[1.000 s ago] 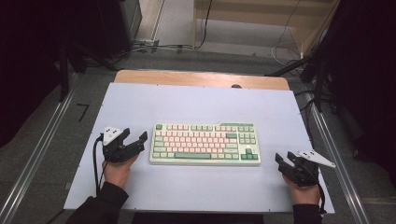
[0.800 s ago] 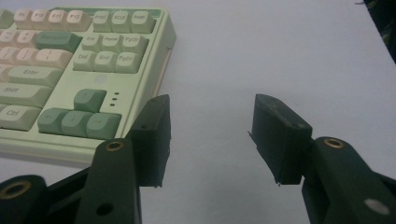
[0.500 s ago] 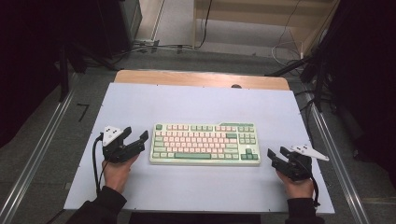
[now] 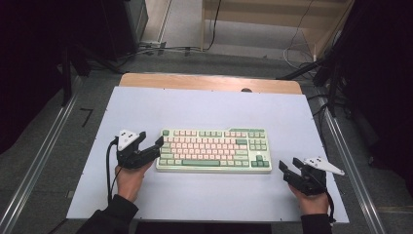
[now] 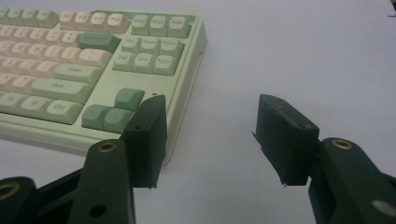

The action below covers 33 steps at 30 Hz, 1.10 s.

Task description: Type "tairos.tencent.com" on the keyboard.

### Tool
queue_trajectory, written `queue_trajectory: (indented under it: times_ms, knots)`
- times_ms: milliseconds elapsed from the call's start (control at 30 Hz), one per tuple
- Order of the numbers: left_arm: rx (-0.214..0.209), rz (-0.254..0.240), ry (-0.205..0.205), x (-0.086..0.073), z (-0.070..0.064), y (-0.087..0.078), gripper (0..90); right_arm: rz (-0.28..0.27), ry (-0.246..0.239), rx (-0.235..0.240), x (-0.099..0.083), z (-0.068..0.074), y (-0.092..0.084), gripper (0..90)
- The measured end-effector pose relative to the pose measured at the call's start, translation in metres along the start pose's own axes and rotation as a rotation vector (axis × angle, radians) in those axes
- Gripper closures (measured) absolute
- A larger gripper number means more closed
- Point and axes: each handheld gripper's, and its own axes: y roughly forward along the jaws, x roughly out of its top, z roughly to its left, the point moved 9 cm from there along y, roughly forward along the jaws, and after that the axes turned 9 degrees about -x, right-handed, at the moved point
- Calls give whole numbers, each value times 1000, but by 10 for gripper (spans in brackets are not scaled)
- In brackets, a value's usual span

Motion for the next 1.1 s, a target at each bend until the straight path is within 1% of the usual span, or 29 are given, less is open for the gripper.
queue_trajectory:
  times_ms: [33,67,100,233,300,367,400,433,467,500,533,633,667,700,733,767,800,833,867,900,933,967,1000,1033,1067,1100]
  knots:
    - [-8,8,1,0,-3,5,316,1,2,-4,-1,-1,0,417]
    - [-8,8,1,0,-3,5,316,1,2,-4,-1,-1,0,417]
    - [-26,34,6,-2,-9,13,316,2,4,-9,-2,-3,0,417]
    - [-54,82,27,-5,-19,27,316,6,-3,-17,-4,-5,-1,406]
    - [-58,84,31,-5,-21,29,332,4,-6,-20,-4,-6,-1,405]
    - [-72,81,48,-3,-28,33,346,6,-2,-23,-4,-6,-2,402]
    - [-72,81,48,-3,-28,33,356,4,-4,-22,-4,-6,-2,401]
    - [-81,86,60,-2,-32,36,358,5,-7,-23,-4,-6,-1,401]
    - [-81,86,60,-2,-32,36,373,5,-7,-23,-4,-6,-1,401]
    - [-91,93,66,-3,-34,38,396,7,-11,-21,-5,-4,-1,399]
    - [-115,113,76,-4,-39,42,417,9,-11,-21,-5,-4,0,398]
    - [-121,119,84,-5,-42,45,486,8,-15,-22,-4,-4,0,398]
    - [-127,123,94,-6,-44,47,486,8,-15,-22,-4,-4,0,398]
    - [-130,121,103,-6,-45,48,598,7,-17,-21,-4,-4,0,398]
    - [-144,113,137,-6,-49,51,676,9,-17,-21,-4,-3,1,396]
    - [-151,114,148,-6,-51,52,753,11,-17,-21,-4,-3,1,392]
    - [-151,114,148,-6,-51,52,809,14,-17,-20,-5,-2,2,385]
    - [-174,143,150,-8,-54,57,844,16,-20,-19,-5,-2,2,379]
    - [-174,143,150,-8,-54,57,856,16,-22,-18,-5,-1,2,377]
    - [-181,158,149,-10,-55,59,856,16,-22,-18,-5,-1,2,377]
    - [-201,189,174,-13,-58,63,900,16,-26,-17,-5,0,3,371]
    - [-211,197,186,-14,-60,65,900,17,-27,-15,-6,1,3,365]
    - [-233,203,182,-14,-64,67,900,20,-29,-13,-6,1,3,355]
    - [-256,208,166,-15,-66,69,900,20,-31,-13,-7,2,3,346]
    - [-270,214,154,-15,-68,70,900,22,-30,-13,-8,2,2,335]
    - [-270,217,150,-15,-69,72,900,22,-33,-13,-8,2,2,320]
